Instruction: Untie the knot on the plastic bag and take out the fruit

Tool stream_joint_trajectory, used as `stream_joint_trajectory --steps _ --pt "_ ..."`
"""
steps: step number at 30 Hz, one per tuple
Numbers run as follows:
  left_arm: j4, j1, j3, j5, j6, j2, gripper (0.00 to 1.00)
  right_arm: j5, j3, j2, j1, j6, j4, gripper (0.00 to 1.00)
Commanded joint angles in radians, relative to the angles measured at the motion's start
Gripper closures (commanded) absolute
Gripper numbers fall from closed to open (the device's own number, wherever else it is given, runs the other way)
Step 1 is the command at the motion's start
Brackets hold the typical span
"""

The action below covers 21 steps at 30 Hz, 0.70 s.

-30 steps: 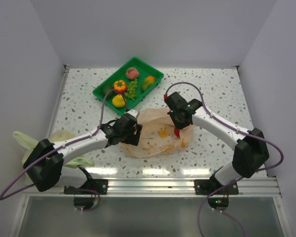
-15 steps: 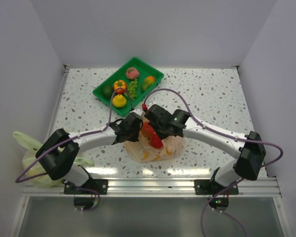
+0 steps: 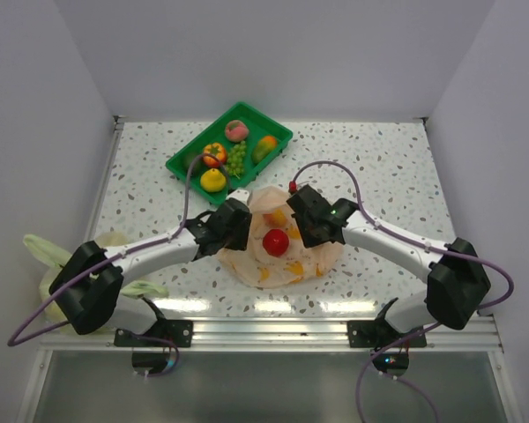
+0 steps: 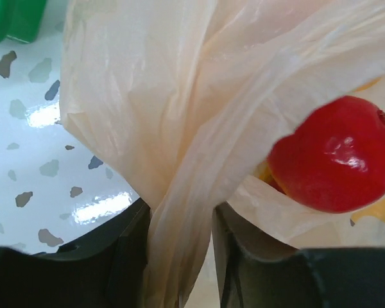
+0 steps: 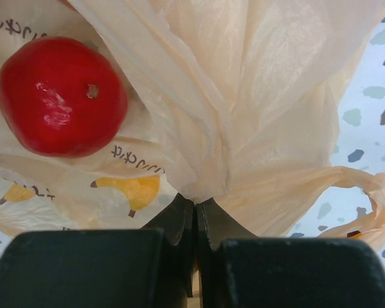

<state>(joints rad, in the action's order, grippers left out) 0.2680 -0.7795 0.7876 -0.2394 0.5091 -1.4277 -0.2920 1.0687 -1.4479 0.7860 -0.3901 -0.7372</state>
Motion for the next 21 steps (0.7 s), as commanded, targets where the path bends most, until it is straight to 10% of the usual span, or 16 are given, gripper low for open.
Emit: stream_joint_trajectory --steps 1,11,21 --pt "0.028 -0.003 0.039 -0.04 -0.007 0.084 0.54 0.04 -0.032 0.032 0.004 -0.049 0.085 1.0" --pt "0.109 -0.01 0.108 -0.057 -0.109 0.335 0.01 0.013 -0.055 0.029 0.006 -0.108 0.151 1.0" --pt "0.008 -0.147 0.162 0.08 -0.233 0.328 0.02 0.042 -0.084 0.041 -0.019 -0.128 0.193 1.0"
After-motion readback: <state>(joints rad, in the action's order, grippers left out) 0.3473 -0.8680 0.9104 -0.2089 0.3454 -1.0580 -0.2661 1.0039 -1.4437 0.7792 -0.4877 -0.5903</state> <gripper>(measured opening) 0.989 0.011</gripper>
